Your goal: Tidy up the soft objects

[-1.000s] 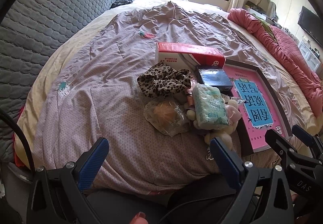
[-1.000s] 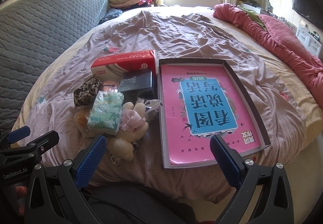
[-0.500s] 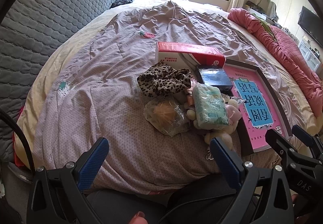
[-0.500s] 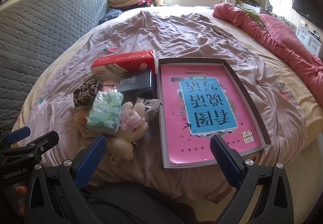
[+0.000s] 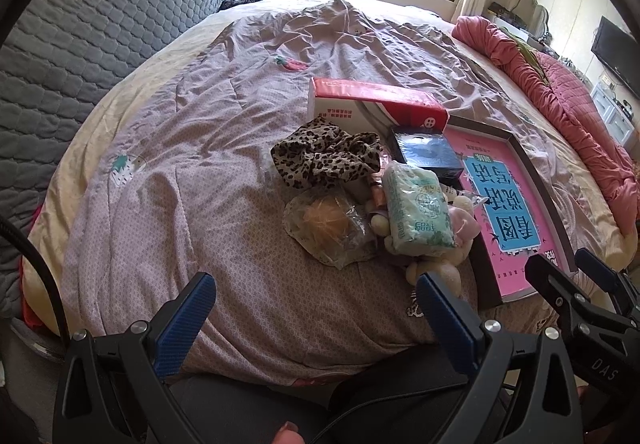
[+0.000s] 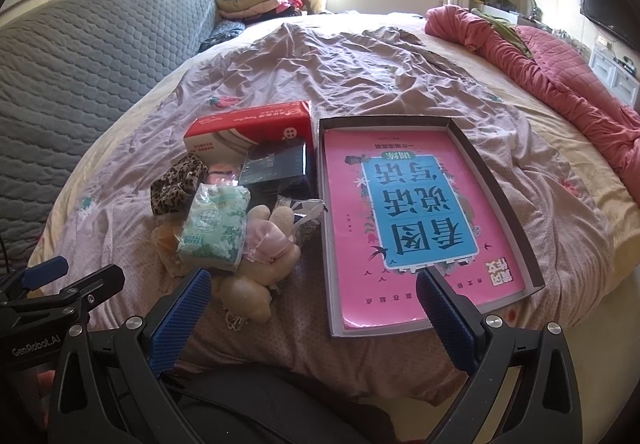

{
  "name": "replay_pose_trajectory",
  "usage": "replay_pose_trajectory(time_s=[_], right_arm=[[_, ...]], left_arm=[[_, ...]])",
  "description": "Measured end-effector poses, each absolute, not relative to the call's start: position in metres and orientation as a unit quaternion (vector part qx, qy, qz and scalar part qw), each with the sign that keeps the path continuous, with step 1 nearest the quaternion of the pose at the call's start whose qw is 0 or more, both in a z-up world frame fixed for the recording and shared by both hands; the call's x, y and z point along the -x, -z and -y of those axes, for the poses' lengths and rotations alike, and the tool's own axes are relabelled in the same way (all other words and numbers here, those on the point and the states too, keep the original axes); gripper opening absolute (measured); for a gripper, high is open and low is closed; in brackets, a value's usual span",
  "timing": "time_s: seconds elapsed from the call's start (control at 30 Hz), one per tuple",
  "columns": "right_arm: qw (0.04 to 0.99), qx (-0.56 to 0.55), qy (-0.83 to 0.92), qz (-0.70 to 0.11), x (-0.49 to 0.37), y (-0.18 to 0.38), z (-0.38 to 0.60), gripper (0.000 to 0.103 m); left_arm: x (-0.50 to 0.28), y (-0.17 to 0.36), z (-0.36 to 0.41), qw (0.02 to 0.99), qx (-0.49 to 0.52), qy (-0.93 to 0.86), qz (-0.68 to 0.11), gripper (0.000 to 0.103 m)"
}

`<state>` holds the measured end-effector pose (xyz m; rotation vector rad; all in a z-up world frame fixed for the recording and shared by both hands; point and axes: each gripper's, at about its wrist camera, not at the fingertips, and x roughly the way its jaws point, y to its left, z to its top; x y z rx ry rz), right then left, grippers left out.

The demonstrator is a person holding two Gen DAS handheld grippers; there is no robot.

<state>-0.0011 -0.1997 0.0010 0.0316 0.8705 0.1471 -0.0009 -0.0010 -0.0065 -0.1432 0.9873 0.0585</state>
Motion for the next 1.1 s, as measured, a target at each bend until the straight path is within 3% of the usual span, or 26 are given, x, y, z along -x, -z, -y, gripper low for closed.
replay_pose_trajectory(time_s=[0.4,1.1], right_arm=[[0.899,-0.014,-0.104,-0.425,-0.012,0.009,0.180,0.103],[0.892,0.029,-0.143,-0.427,-0.066,0.029,0.131,0.102]], left_arm=[[-0.018,0.021,-0.028,0.867,0.123,-0.027,-0.482,0.101],[-0.119,0.036,-0.060,0.854,0.165,-0.008,-0.493,0.101]])
